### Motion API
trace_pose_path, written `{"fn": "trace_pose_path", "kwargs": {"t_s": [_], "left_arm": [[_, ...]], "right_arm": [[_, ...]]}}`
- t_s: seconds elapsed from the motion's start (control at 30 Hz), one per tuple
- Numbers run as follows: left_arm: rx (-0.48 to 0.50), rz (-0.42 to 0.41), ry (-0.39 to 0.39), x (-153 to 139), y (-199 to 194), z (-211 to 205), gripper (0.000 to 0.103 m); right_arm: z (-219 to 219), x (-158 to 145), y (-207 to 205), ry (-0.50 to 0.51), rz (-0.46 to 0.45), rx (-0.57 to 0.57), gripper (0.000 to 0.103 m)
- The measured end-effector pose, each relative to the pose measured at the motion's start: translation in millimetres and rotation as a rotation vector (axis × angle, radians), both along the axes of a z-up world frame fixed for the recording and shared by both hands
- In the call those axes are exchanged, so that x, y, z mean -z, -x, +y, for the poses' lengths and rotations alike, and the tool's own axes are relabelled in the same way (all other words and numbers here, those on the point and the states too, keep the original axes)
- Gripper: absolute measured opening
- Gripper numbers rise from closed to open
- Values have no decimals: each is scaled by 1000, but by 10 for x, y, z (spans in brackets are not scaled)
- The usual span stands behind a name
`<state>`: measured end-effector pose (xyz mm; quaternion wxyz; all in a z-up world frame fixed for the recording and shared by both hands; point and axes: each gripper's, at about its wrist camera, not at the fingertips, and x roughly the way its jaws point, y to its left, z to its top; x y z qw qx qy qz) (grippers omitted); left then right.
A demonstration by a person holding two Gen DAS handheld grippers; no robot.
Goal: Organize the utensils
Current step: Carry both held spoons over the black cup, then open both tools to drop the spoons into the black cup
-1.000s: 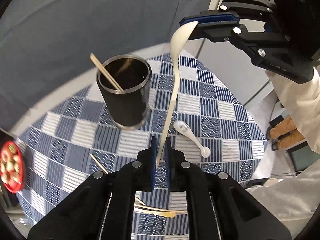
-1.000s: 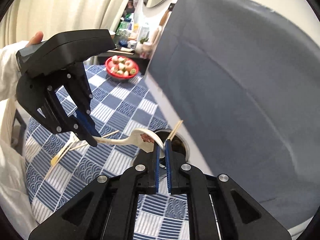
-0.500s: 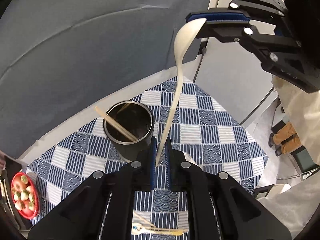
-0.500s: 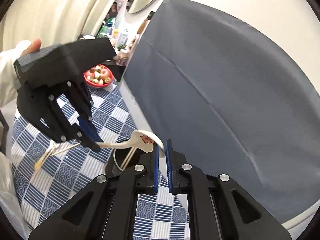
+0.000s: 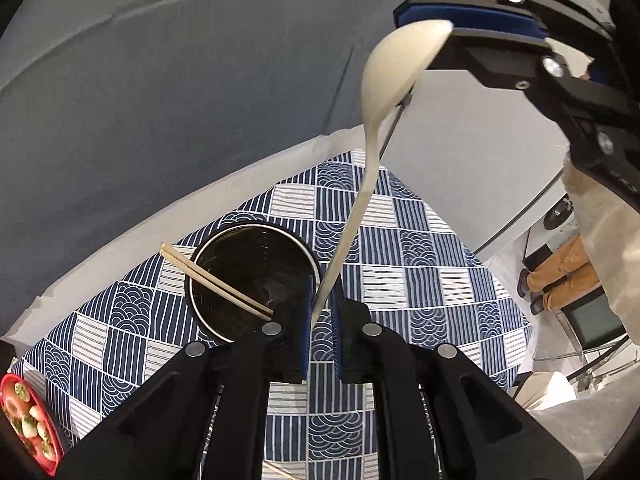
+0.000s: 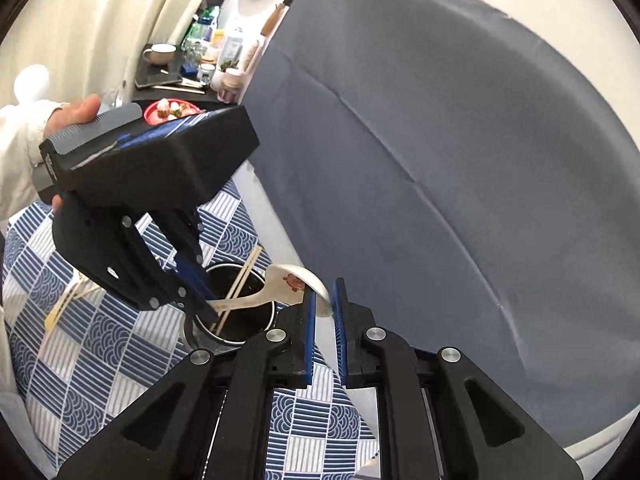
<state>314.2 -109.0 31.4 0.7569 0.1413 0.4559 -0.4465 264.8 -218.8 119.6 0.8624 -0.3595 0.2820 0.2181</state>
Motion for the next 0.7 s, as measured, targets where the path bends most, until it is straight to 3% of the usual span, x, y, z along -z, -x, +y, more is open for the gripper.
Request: {"fn": "trace_pose_path", "kwargs": {"t_s": [0.37,0.63,0.7], "left_arm": [[14,78,-38,402,-267,-103,10],[20,86,-45,478,-248,-46,10],[14,71,-34,435,-229,6,18]], "right_arm": [[104,303,-223,9,60,-2,9],[89,437,-255,-4,82,6,9],[74,461,-230,11,79,11,16]]}}
